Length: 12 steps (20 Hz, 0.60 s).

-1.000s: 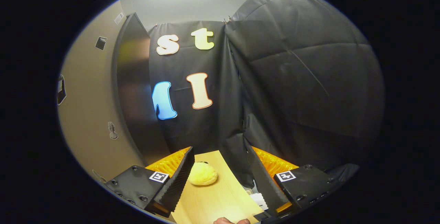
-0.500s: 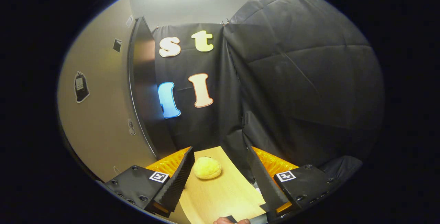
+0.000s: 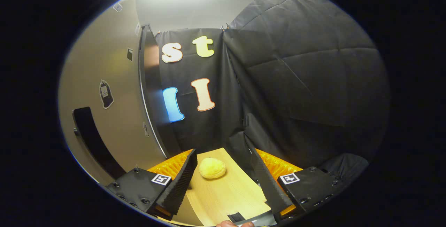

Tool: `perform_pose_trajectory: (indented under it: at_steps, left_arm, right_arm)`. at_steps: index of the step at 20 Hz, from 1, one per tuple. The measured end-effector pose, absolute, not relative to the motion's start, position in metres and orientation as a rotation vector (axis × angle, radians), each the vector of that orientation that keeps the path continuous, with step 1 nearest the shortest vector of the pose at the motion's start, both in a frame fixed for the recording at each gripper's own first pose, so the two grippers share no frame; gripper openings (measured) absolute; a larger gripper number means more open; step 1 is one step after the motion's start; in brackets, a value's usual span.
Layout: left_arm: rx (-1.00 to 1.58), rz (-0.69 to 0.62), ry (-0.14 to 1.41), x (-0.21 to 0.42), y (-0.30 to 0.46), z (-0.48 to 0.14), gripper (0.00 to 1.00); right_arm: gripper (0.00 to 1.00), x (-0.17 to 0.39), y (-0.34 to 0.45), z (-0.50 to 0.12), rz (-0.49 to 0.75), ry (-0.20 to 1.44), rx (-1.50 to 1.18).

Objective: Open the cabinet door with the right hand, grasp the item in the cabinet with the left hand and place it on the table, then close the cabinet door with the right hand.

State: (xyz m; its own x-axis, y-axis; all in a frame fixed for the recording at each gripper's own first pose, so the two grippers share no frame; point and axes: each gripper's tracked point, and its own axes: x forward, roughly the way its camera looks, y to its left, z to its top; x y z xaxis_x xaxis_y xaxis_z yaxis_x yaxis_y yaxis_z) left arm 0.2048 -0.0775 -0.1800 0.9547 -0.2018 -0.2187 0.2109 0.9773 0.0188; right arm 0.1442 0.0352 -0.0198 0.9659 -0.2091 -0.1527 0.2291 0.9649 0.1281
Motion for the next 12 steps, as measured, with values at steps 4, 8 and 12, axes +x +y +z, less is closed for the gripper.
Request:
perform_pose_trajectory:
  at_steps: [4, 8, 12]
  left_arm:
    - [0.067, -0.149, 0.282, 0.196, -0.051, -0.220, 0.48]
    - [0.065, -0.102, 0.299, 0.185, -0.035, -0.252, 0.48]
    - [0.066, -0.088, 0.299, 0.174, -0.033, -0.270, 0.46]
  right_arm:
    - [0.97, 0.135, 0.035, -0.026, -0.242, 0.187, 0.150]
    - [0.98, 0.133, 0.046, -0.027, -0.243, 0.188, 0.154]
    - [0.98, 0.130, 0.056, -0.050, -0.259, 0.243, 0.174]
